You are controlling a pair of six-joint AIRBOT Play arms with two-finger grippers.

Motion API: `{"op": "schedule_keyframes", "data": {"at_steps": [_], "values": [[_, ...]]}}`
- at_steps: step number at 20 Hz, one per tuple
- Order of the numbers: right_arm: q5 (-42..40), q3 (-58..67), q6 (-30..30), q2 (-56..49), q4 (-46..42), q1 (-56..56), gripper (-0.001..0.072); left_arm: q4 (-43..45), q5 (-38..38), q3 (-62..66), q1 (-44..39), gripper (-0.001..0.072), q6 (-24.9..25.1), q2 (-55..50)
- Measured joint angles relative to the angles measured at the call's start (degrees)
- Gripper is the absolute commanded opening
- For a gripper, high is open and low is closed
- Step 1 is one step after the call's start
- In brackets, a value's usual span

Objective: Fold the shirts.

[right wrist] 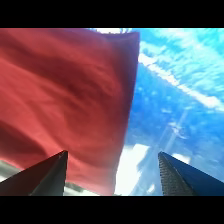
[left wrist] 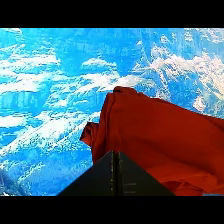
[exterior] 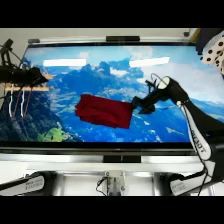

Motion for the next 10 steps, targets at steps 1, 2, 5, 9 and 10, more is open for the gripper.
{"op": "schedule_keyframes", "data": {"at_steps": [1,2,5,9,10], "values": [[-0.5,-0.3,-0.8,-1.2,1.6,0.2,0.0684,0.0,0.1,0.0,0.0,0.0033,0.0,0.0],[-1.4,-0.5,-1.6,-2.5,3.0,0.8,0.0684,0.0,0.1,0.0,0.0,0.0033,0.1,0.0],[-2.2,-0.7,-3.8,-5.6,8.3,2.9,0.049,0.0,0.2,0.0,0.0,0.0033,0.1,0.0],[-4.0,-0.1,-10.4,-7.7,12.7,4.3,0.0073,0.0,0.2,0.0,0.0,0.0033,0.1,0.0],[-4.0,1.0,-12.3,-7.8,13.8,4.1,0.0074,0.0,0.2,0.0,0.0,0.0033,0.1,0.0]]}}
